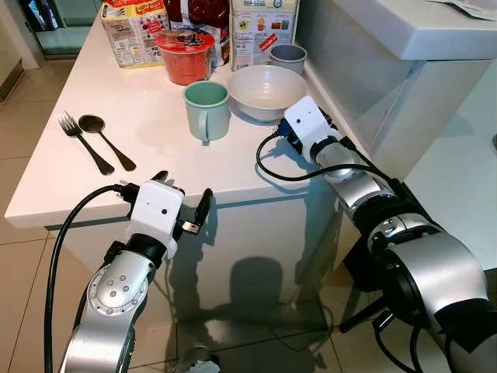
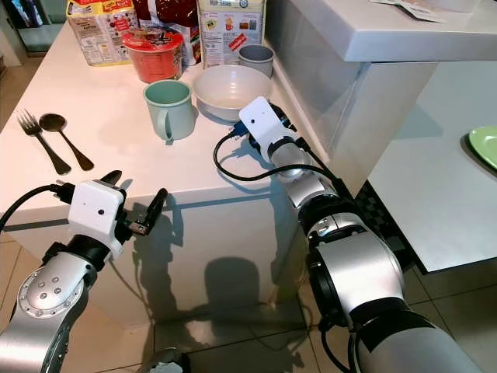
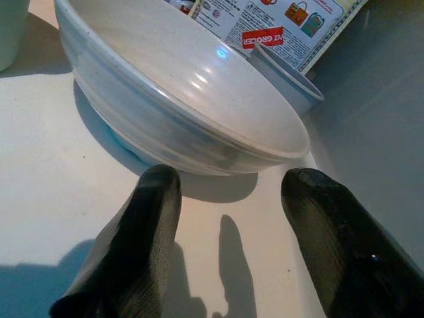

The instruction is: Setting the table

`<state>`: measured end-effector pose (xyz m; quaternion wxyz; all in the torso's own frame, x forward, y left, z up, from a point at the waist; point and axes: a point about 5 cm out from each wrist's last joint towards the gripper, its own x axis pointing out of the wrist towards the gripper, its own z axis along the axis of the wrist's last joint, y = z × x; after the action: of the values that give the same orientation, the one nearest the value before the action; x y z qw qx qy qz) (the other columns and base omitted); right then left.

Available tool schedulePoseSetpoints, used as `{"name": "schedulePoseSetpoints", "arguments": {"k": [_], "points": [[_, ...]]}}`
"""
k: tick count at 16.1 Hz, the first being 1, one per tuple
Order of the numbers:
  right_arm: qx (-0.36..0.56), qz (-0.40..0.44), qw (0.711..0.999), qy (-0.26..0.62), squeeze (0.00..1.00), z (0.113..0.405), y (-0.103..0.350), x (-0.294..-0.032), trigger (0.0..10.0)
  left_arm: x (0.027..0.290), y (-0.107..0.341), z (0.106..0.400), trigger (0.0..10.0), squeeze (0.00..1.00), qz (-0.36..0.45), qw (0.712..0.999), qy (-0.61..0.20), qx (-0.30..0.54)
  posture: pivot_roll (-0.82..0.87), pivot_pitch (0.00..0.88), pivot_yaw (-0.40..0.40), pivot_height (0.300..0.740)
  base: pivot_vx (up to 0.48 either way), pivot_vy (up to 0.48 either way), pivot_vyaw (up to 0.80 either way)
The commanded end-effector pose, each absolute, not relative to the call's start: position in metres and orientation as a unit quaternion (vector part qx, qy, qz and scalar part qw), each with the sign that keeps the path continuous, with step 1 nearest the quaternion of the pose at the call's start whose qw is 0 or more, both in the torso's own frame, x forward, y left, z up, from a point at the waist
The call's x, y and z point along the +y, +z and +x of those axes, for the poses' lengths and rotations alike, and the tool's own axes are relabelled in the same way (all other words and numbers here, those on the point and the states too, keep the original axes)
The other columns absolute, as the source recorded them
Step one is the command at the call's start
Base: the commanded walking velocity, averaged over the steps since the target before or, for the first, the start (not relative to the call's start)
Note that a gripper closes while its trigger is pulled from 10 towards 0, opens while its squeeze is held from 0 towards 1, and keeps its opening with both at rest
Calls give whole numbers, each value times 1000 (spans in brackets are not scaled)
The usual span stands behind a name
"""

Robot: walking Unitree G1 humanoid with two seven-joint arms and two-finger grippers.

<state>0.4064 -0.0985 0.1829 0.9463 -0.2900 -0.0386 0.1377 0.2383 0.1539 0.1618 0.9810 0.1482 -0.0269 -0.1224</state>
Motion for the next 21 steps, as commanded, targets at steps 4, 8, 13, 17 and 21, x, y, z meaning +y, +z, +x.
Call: {"name": "schedulePoseSetpoints", "arguments": {"k": [4,8,13,17,21], "points": [[-38,-285,948,133,1000,408,188,-100,10000,151,164,238,10000,0,156,979,-129,-33,350,69,-31,740,0,0,0],[-34,-284,949,131,1000,409,187,-101,10000,151,163,239,10000,0,163,978,-127,-32,349,67,-32,740,0,0,0],[-32,-281,950,135,1000,408,186,-101,10000,152,163,241,10000,0,166,978,-124,-31,348,66,-33,740,0,0,0],[-32,-289,948,133,1000,408,186,-101,10000,152,162,240,10000,0,156,980,-124,-25,348,69,-33,740,0,0,0],[-29,-292,947,132,0,408,185,-101,10000,152,161,240,10000,0,151,980,-127,-22,346,72,-32,740,0,116,0]]}}
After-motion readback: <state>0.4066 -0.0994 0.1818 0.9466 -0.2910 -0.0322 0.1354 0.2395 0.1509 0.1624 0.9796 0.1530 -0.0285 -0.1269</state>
